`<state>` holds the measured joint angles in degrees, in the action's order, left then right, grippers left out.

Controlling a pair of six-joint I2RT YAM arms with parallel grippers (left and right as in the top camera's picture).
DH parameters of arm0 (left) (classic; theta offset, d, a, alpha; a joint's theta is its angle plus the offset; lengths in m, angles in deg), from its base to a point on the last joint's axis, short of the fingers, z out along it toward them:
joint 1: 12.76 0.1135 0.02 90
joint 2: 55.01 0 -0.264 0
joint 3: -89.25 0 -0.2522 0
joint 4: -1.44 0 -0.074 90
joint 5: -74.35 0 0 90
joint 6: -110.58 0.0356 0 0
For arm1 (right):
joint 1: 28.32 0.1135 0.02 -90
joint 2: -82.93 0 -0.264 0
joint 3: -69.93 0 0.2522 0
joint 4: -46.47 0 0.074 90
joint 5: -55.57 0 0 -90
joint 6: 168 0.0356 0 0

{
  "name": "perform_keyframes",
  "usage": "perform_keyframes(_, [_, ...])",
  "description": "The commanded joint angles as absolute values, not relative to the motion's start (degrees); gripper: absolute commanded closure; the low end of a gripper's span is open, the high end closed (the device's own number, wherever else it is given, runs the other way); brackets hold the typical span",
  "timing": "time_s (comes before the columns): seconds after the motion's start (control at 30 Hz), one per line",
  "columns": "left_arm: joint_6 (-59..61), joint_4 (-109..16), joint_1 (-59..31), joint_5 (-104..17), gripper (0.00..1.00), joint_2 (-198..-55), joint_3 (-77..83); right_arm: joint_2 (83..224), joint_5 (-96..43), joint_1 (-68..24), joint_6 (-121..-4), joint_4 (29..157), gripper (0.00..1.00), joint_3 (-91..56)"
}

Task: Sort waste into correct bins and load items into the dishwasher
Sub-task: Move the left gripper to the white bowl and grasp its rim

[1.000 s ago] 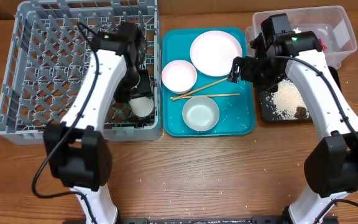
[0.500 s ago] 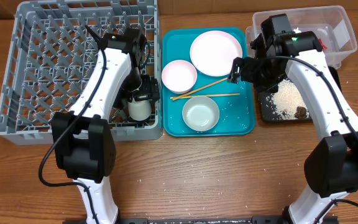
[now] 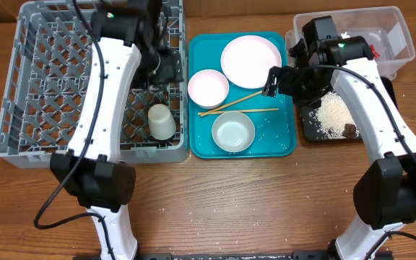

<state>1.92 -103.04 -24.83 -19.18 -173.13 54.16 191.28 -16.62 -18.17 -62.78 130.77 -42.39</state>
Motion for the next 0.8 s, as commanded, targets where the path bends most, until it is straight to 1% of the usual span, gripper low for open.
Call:
perform_keyframes(0.0, [5.18,-102.71,-28.18,-24.52,0.16,-172.98,56.45,189.32,-16.38,-20.53,-61.49,131.49,0.09,-43.92])
perform_keyframes(0.13, [5.16,-100.59,-33.18,-24.28,0.16,-173.33,53.96,189.32,-16.38,-25.56,-61.49,134.40,0.08,-47.33])
perform_keyframes(0.17, [5.16,-99.58,-34.89,-24.23,0.16,-173.50,52.87,189.32,-16.38,-27.53,-61.51,135.38,0.05,-48.25])
perform_keyframes(0.2, [5.13,-98.53,-36.57,-23.67,0.16,-173.81,51.47,189.32,-16.38,-28.92,-61.51,135.87,0.00,-48.62])
perform_keyframes(0.33, [1.68,-96.26,-40.88,-18.42,0.16,-174.88,46.60,189.32,-16.40,-33.84,-61.53,137.15,0.00,-48.69])
perform_keyframes(0.4, [0.63,-95.26,-41.90,-17.85,0.16,-175.80,44.24,189.32,-16.43,-35.68,-61.56,137.05,0.00,-48.69])
perform_keyframes(0.63, [0.89,-89.40,-43.78,-18.20,0.31,-178.47,36.28,189.34,-16.40,-38.87,-61.56,137.07,0.00,-48.69])
perform_keyframes(0.77, [1.70,-85.90,-43.83,-17.96,0.34,-179.10,32.70,189.34,-16.40,-38.89,-61.56,137.05,0.00,-48.69])
